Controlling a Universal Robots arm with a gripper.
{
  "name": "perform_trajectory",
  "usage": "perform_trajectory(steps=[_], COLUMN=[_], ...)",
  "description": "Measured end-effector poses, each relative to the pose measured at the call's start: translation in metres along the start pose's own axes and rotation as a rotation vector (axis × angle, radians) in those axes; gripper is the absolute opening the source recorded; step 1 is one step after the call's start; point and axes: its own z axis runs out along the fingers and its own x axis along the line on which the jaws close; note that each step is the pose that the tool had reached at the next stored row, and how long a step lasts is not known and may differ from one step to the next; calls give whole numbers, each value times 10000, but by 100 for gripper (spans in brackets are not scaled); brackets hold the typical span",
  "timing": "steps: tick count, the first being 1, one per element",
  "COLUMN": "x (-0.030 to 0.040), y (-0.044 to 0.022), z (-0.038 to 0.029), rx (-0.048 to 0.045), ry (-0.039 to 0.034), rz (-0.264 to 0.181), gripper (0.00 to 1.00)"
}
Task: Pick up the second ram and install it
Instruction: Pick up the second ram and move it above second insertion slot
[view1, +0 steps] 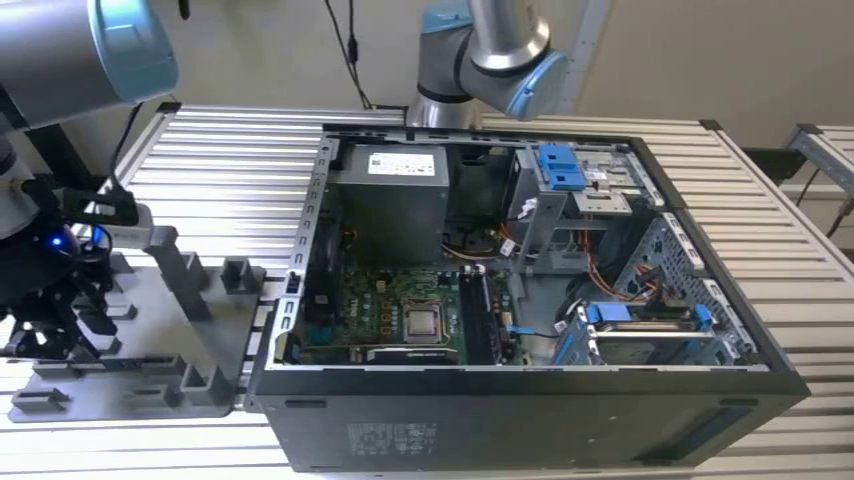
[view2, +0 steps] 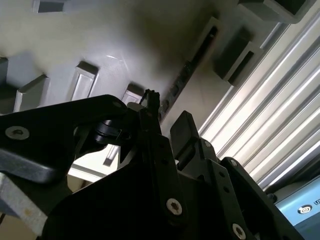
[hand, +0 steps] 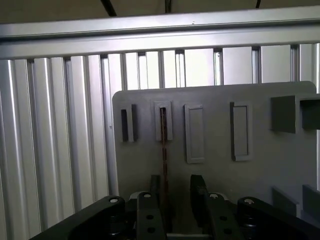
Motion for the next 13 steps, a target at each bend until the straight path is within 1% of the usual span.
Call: perform_trajectory(steps=[3, 8, 13], x=[20, 35, 61], y=[7, 8, 24], z=[18, 34, 81], rx=[8, 17, 22], ry=[-3, 5, 6], rz=[-175, -728, -821], gripper=[38, 38, 38])
